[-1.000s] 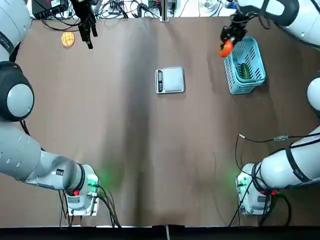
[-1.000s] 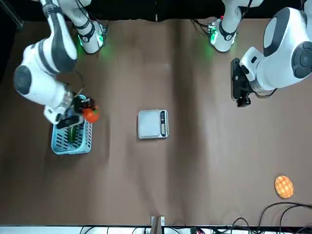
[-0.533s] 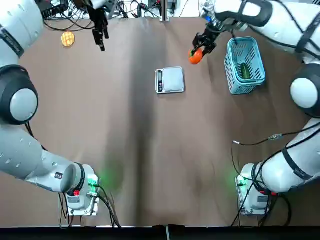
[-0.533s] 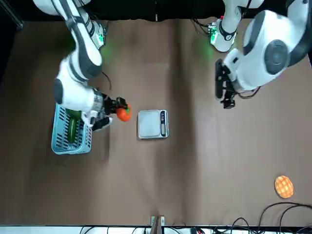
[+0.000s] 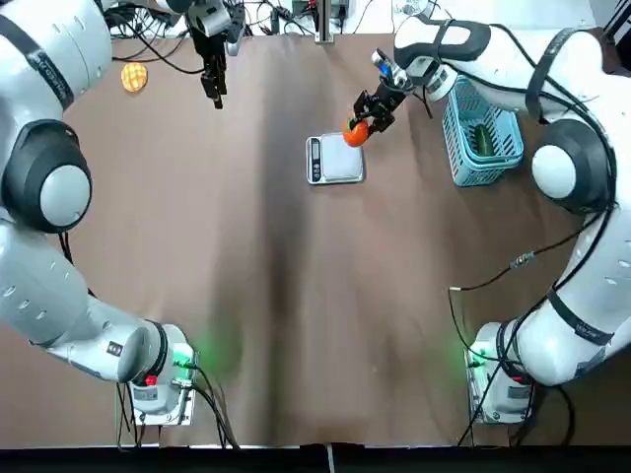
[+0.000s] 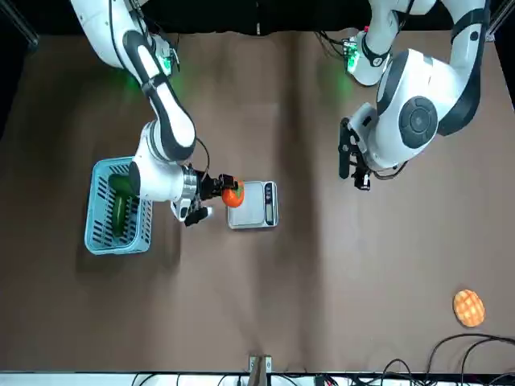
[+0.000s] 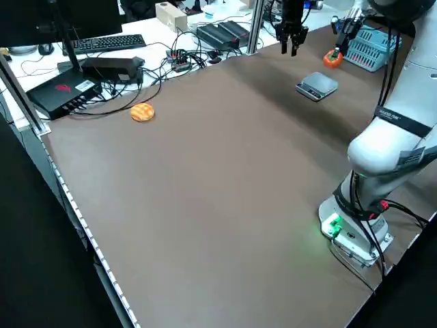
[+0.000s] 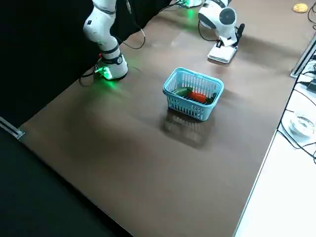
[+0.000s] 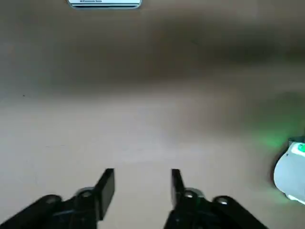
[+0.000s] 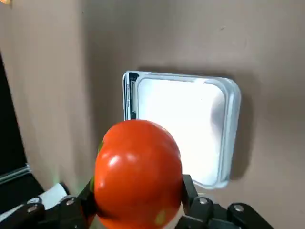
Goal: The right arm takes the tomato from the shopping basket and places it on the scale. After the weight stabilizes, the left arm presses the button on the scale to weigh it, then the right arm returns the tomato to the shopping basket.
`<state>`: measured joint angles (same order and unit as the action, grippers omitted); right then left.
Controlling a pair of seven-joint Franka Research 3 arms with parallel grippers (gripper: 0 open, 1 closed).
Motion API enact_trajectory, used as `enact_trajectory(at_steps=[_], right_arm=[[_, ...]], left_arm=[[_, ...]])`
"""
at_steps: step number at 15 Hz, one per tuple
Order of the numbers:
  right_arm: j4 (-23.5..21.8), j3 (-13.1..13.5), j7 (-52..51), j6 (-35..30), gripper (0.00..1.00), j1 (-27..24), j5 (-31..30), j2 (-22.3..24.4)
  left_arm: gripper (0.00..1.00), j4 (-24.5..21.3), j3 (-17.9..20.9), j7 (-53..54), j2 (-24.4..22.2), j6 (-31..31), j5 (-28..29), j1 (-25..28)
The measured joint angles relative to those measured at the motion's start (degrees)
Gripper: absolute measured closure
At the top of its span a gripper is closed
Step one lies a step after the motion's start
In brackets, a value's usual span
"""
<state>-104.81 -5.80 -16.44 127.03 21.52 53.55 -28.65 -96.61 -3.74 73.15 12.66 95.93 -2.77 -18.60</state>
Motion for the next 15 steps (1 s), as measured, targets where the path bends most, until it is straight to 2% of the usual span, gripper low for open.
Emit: enact_trajectory(at_steps=[1, 2, 4, 7, 9, 10, 12, 15], right_arm=[[0.51, 0.02, -0.97, 0.00, 0.30, 0.00, 1.32, -0.98], [1.07, 0.05, -1.60, 0.00, 0.30, 0.00, 2.31, -1.85], [1.83, 0.06, -2.27, -0.01, 0.30, -0.01, 3.67, -3.05], [2.15, 0.11, -2.84, -0.01, 0.30, -0.02, 3.93, -4.06], [2.18, 0.24, -3.64, -0.01, 0.30, -0.10, 3.97, -4.61], [2.18, 0.28, -4.13, -0.01, 0.30, -0.13, 3.99, -4.92], [2.18, 0.30, -4.48, -0.01, 0.30, -0.13, 4.03, -5.45], [2.22, 0.30, -4.63, -0.01, 0.30, -0.13, 4.08, -5.94]], left_arm=[[0.61, 0.01, -0.01, 0.20, 0.43, 0.93, 0.88, -0.54], [0.61, 0.03, -0.02, 0.27, 0.98, 1.79, 1.55, -1.15], [0.73, 0.03, -0.24, 0.30, 2.58, 4.19, 1.78, -1.94], [0.78, 0.05, -1.93, 0.18, 5.21, 8.63, 1.78, -2.02], [0.91, 0.08, -3.02, 0.01, 6.47, 10.64, 1.78, -2.34], [0.92, 0.15, -3.29, 0.00, 6.83, 11.15, 1.78, -2.72], [1.00, 0.24, -3.47, -0.07, 7.05, 11.91, 1.79, -3.33], [0.99, 0.24, -3.60, -1.84, 7.48, 12.56, 1.79, -4.14]])
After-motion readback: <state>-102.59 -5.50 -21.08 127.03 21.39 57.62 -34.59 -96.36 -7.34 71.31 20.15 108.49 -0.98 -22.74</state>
